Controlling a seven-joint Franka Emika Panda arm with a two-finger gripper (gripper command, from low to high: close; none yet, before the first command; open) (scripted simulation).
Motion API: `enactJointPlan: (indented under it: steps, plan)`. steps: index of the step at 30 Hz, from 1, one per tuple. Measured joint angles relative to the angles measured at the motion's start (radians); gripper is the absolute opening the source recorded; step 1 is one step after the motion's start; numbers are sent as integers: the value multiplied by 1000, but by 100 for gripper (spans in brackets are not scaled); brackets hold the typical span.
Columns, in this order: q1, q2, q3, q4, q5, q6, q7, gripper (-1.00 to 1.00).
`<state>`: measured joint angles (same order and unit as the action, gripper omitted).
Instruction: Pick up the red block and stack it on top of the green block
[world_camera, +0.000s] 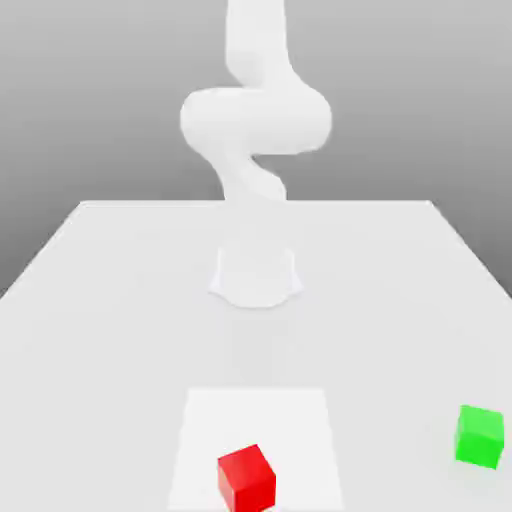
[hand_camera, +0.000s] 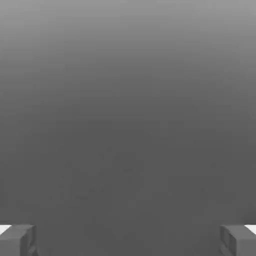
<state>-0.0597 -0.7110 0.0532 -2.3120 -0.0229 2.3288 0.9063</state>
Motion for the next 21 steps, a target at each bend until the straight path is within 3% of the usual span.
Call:
enactJointPlan:
  steps: [11,21]
  plan:
    - [-196,399,176,-54,-146,128,504,0]
    - [-246,745,201,-103,-215,248,912,0]
